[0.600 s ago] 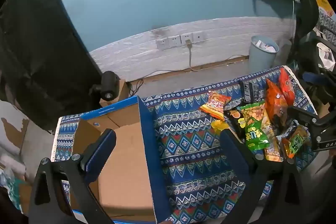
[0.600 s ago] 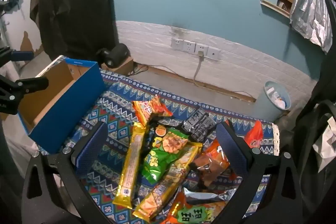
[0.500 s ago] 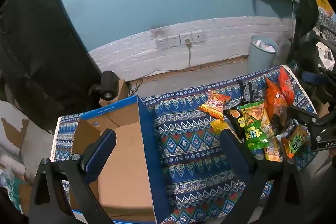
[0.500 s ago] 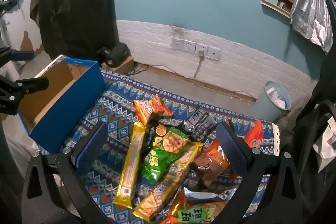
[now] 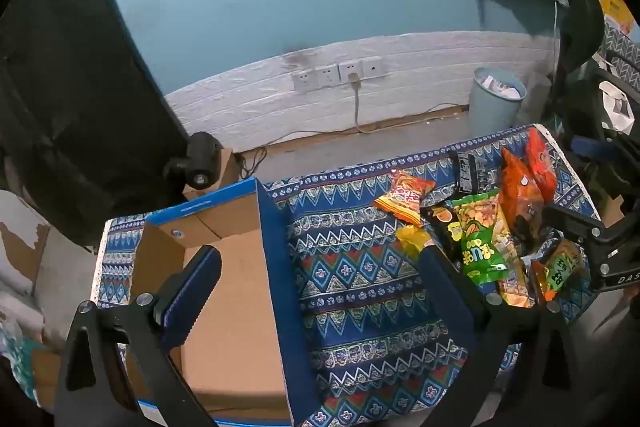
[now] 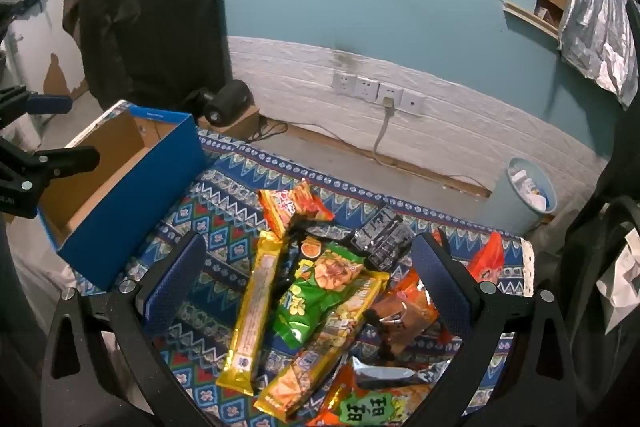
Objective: Organize snacks
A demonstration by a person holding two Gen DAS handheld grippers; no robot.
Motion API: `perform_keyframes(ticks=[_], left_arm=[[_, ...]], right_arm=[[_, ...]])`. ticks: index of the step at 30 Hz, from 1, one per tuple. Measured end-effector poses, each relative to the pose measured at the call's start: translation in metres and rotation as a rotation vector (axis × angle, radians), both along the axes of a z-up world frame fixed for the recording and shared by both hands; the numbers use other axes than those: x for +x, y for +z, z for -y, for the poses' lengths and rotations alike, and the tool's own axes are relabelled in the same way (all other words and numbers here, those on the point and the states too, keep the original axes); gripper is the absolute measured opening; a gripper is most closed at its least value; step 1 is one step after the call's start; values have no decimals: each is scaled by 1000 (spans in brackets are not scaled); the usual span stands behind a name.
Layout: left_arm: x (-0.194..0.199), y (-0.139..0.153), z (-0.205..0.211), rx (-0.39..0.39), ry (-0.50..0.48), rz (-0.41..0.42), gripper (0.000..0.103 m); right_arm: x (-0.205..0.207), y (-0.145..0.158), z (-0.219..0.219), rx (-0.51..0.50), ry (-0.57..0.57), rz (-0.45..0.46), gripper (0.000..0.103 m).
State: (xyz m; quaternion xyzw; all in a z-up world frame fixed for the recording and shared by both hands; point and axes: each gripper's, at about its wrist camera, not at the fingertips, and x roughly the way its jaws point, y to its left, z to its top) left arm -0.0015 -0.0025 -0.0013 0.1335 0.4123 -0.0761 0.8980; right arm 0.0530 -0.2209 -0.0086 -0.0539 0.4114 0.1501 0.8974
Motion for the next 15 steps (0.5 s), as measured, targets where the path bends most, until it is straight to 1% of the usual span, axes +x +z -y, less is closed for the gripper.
perform_keyframes(ticks=[15], left_arm=[[0, -3, 1, 2, -3, -12, 100]], right_arm=[[-1, 1, 1, 3, 0, -7, 100]])
